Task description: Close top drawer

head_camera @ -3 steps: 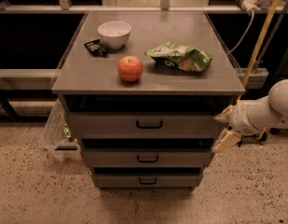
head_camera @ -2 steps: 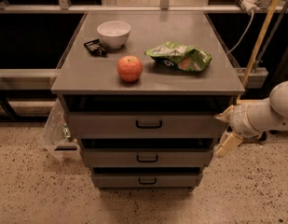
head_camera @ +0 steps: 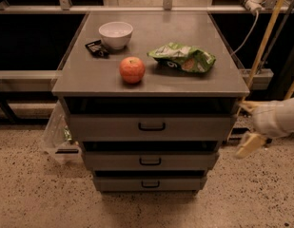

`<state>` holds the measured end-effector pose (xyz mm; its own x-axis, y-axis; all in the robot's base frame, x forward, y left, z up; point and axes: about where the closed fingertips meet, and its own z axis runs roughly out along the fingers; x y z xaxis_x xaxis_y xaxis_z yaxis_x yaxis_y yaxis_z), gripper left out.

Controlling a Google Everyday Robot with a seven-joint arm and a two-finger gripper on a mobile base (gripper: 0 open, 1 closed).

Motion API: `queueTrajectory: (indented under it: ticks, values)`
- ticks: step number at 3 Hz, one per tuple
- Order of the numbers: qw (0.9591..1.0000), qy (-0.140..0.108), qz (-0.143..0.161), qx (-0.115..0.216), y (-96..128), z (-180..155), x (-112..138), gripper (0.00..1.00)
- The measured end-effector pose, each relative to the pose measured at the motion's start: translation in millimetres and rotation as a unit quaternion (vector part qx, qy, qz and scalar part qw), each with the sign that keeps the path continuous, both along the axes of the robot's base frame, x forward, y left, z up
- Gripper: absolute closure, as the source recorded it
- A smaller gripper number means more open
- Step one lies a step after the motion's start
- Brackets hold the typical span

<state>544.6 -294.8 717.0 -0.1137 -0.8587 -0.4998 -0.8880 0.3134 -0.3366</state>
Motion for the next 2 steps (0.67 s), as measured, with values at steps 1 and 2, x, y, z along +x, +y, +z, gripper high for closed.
queueTrajectory:
  ticks: [1, 2]
  values:
    - [0.9996, -0.008, 0.026, 0.006, -39, 45, -11, 0.0]
    - [0.9986, 0.004, 0.05, 0.015, -71, 73, -30, 0.0]
